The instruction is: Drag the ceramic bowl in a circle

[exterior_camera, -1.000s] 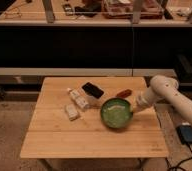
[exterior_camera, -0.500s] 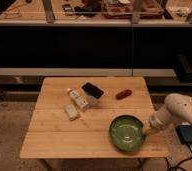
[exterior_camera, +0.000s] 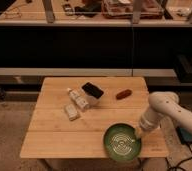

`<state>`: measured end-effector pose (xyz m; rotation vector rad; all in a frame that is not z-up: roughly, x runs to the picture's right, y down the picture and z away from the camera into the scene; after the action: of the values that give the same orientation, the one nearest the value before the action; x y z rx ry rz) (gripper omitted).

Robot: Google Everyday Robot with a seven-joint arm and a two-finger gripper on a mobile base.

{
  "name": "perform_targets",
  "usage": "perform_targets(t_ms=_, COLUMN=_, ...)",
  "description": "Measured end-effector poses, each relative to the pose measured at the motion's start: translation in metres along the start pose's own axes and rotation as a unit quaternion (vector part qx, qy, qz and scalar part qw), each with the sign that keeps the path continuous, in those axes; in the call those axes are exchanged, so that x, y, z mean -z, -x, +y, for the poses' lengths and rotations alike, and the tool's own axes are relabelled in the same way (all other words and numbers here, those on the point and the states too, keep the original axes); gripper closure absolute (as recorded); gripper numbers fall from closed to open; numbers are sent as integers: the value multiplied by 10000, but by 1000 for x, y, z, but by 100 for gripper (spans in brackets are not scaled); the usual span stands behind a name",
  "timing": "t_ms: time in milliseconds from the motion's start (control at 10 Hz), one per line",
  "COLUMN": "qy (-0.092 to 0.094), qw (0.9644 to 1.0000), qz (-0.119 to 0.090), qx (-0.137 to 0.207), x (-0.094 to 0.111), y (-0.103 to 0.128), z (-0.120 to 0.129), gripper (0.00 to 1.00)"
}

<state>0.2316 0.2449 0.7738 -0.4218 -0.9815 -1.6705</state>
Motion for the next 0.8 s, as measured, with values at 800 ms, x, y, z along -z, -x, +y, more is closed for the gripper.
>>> perform_targets(t_ms=800, qy=-494, qw=9942, qz=247, qx=923, x=-25, y=-150, z=-80, gripper=100)
